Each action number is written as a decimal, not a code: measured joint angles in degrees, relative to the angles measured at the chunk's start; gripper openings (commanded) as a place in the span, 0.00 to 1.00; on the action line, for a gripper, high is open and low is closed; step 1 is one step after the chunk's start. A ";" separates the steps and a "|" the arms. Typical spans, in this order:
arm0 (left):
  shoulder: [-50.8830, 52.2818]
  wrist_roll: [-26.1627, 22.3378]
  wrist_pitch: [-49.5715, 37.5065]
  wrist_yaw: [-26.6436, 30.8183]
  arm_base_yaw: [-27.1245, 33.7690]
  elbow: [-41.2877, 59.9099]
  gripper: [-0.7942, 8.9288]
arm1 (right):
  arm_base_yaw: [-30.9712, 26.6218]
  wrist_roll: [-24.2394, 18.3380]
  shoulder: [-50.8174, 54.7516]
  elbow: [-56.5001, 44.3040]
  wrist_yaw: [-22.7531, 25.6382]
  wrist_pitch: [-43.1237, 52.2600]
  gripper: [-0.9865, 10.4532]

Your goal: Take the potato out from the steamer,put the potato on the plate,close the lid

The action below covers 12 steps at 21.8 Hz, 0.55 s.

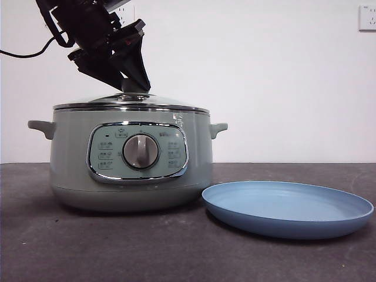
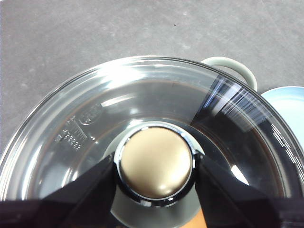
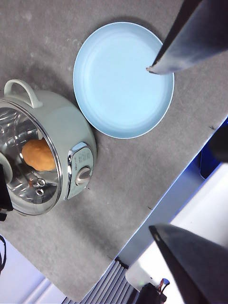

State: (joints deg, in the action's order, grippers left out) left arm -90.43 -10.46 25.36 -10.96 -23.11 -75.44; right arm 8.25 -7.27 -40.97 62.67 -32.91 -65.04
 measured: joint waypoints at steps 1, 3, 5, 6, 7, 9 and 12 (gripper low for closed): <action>0.17 0.00 0.15 0.09 0.02 0.00 0.07 | 0.00 0.00 0.00 0.00 0.00 0.02 0.66; 1.16 0.00 0.92 0.22 0.00 0.00 0.07 | 0.07 0.26 -0.28 0.00 -0.02 0.17 0.66; 3.34 0.02 2.08 0.42 0.02 -0.09 0.07 | 0.79 1.22 -1.38 0.00 -0.07 1.14 0.66; 4.85 0.09 2.75 0.39 0.02 -0.31 0.07 | 1.38 1.64 -2.12 0.00 -0.11 2.08 0.66; 6.75 0.33 3.17 0.46 0.02 -0.42 0.07 | 2.10 2.01 -3.06 0.00 -0.09 3.28 0.66; 11.08 0.74 4.83 0.74 0.02 -0.63 0.07 | 4.20 3.10 -5.51 0.00 -0.09 6.56 0.66; 18.21 1.07 9.29 1.16 0.87 -0.70 0.07 | 8.33 6.08 -10.47 0.00 -0.09 14.10 0.66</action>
State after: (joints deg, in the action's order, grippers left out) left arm -72.23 -9.39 34.65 -9.80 -22.24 -76.14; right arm 16.58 -1.19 -51.44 62.67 -32.99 -50.94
